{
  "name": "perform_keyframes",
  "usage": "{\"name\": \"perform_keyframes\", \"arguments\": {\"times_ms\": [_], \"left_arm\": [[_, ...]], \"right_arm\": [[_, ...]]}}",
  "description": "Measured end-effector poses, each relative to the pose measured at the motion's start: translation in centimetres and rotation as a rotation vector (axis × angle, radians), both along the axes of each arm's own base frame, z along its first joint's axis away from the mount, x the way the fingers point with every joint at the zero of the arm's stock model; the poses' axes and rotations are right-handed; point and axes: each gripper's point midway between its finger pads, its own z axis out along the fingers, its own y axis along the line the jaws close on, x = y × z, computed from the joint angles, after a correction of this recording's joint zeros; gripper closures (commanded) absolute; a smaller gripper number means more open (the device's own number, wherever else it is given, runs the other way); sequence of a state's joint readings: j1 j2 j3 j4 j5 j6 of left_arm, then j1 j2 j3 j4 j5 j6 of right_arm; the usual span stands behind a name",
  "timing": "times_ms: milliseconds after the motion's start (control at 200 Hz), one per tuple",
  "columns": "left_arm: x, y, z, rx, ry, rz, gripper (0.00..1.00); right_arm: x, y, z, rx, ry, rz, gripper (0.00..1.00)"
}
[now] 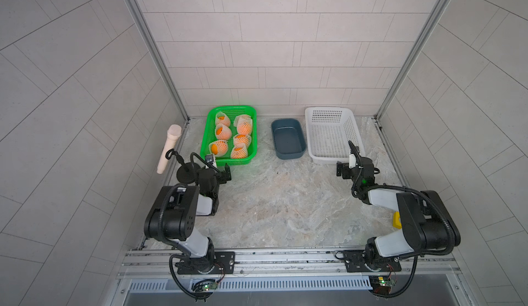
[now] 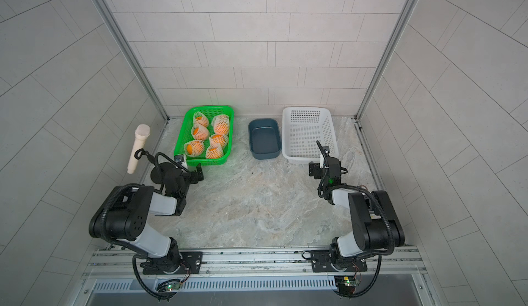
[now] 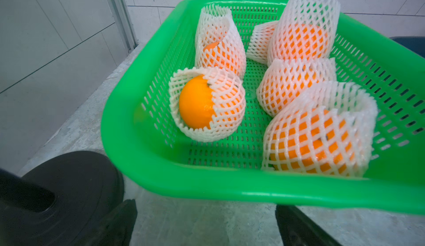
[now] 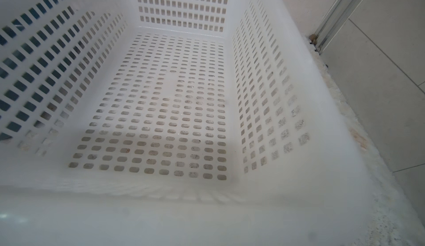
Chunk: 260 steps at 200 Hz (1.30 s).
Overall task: Remove foam nets from oranges
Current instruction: Pick up the orange from the basket.
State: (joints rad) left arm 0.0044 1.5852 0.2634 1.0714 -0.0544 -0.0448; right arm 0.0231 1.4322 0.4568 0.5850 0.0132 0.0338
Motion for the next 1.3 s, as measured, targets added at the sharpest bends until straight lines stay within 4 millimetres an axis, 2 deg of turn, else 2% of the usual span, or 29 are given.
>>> {"name": "perform_keyframes", "arguments": {"times_ms": [85,150,425,580,720,786,866,961,1041,1111,1211,1301], "left_arm": [[-0.5,0.3,0.5,0.0,-0.02,0.019,0.0],[-0.7,0.5,1.6,0.001,-0.054,0.031,0.0],[-2.5,1.3,7.7,-0.003,-0.215,0.098,0.0],[-4.1,1.3,12.7,-0.019,-0.308,0.151,0.0],[-5.0,1.6,18.4,-0.097,-0.382,0.215,0.0],[-5.5,2.0,20.9,-0.142,-0.403,0.241,0.0],[-5.7,1.9,24.3,-0.186,-0.411,0.247,0.0],[-5.2,1.5,27.5,-0.205,-0.398,0.224,0.0],[-4.6,0.9,28.9,-0.211,-0.375,0.198,0.0],[-3.9,0.4,28.7,-0.216,-0.336,0.175,0.0],[-3.0,-0.6,27.1,-0.232,-0.243,0.135,0.0],[-1.8,-1.4,26.1,-0.248,-0.141,0.111,0.0]], "right_arm": [[-0.5,-0.2,1.4,0.0,-0.032,-0.01,0.0],[-1.0,-0.4,2.6,0.005,-0.058,-0.026,0.0],[-3.6,-0.7,8.6,0.066,-0.19,-0.07,0.0],[-5.5,-0.8,11.3,0.11,-0.189,-0.089,0.01],[-6.8,-0.9,16.2,0.149,-0.233,-0.106,0.03],[-7.8,-1.0,18.5,0.167,-0.281,-0.113,0.01],[-9.0,-1.1,20.3,0.19,-0.332,-0.121,0.0],[-10.1,-1.1,20.8,0.222,-0.345,-0.13,0.01],[-10.0,-0.6,20.7,0.243,-0.311,-0.109,0.0],[-9.2,0.1,20.1,0.259,-0.251,-0.082,0.01],[-8.0,1.2,18.9,0.286,-0.139,-0.042,0.03],[-7.1,2.3,16.9,0.314,-0.022,-0.007,0.04]]}}
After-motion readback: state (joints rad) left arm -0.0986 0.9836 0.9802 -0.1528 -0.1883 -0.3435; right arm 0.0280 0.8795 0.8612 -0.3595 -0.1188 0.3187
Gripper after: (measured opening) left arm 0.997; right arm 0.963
